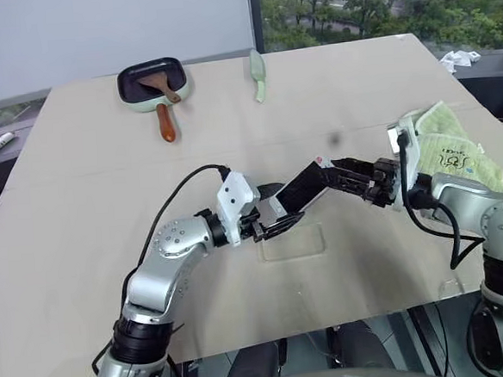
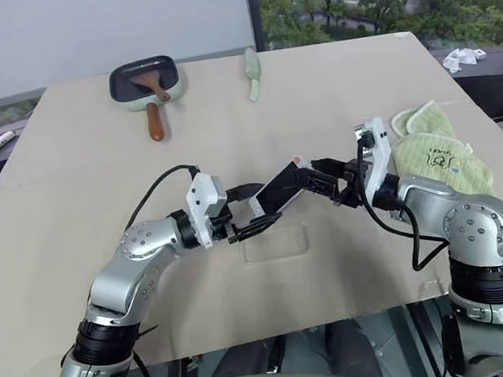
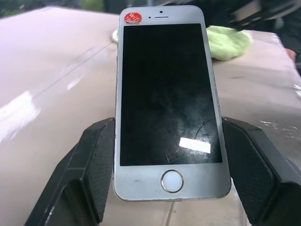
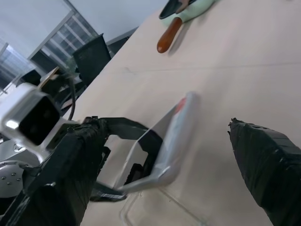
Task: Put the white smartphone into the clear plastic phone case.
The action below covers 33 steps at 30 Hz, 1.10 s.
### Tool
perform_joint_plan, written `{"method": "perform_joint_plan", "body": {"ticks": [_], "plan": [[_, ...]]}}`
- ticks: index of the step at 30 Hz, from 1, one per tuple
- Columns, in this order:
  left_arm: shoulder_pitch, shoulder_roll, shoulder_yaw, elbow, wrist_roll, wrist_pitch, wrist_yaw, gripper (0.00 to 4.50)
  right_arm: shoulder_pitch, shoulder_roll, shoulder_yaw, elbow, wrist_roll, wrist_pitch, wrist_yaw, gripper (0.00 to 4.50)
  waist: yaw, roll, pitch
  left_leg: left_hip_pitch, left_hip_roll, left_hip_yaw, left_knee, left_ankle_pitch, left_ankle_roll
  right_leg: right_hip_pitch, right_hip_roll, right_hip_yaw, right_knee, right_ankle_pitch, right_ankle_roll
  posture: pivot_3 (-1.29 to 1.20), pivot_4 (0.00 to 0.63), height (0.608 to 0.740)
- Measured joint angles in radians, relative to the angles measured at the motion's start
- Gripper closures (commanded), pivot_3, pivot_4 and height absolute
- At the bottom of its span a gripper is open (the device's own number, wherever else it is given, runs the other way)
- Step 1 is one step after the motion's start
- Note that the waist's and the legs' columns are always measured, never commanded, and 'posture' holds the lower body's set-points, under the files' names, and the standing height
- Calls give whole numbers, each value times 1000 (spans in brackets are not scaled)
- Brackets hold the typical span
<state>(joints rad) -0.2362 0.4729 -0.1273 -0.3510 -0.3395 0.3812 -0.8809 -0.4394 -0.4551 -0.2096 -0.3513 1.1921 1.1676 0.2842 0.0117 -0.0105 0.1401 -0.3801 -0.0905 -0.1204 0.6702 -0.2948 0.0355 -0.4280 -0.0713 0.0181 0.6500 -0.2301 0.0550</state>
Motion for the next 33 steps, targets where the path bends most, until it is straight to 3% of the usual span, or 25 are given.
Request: {"method": "perform_joint_plan", "body": {"ticks": [7,11,17,22,23,24,33], "plan": [[-54,139,-48,72,4,-153,-244,1652,-20,-163,42,26,35,79,148,0,0,2,1,-1,0,0,0,0,0,-1,0,0,-1,0,0,0,150,740],[-153,199,-111,153,42,-309,-427,1652,-68,-258,154,36,13,113,337,0,-1,2,1,-1,0,0,0,0,1,0,0,-1,-2,0,0,0,150,740],[-323,201,-179,297,44,-434,-642,1652,-225,-407,388,76,-193,10,697,0,-5,2,2,-3,0,0,1,-1,1,-1,0,-5,-3,0,0,0,150,740],[-407,204,-224,405,45,-550,-718,1652,-324,-451,505,121,-321,-46,879,0,-14,2,2,-4,0,-1,0,-1,1,-2,0,-6,-5,0,0,0,150,740],[-419,205,-241,426,52,-579,-723,1652,-332,-450,535,131,-343,-46,904,255,-17,2,2,-5,0,-2,0,-1,1,-2,0,-5,-5,0,0,0,150,740],[-426,204,-250,441,59,-599,-727,1652,-336,-450,553,138,-360,-45,916,523,-18,2,2,-6,0,-2,1,-1,1,-3,-1,-5,-5,0,0,0,150,740],[-532,161,-282,597,120,-831,-729,1652,-366,-387,607,203,-403,86,937,523,-23,2,2,-8,0,-4,3,-1,1,-4,-1,-5,-4,0,1,0,150,740]]}}
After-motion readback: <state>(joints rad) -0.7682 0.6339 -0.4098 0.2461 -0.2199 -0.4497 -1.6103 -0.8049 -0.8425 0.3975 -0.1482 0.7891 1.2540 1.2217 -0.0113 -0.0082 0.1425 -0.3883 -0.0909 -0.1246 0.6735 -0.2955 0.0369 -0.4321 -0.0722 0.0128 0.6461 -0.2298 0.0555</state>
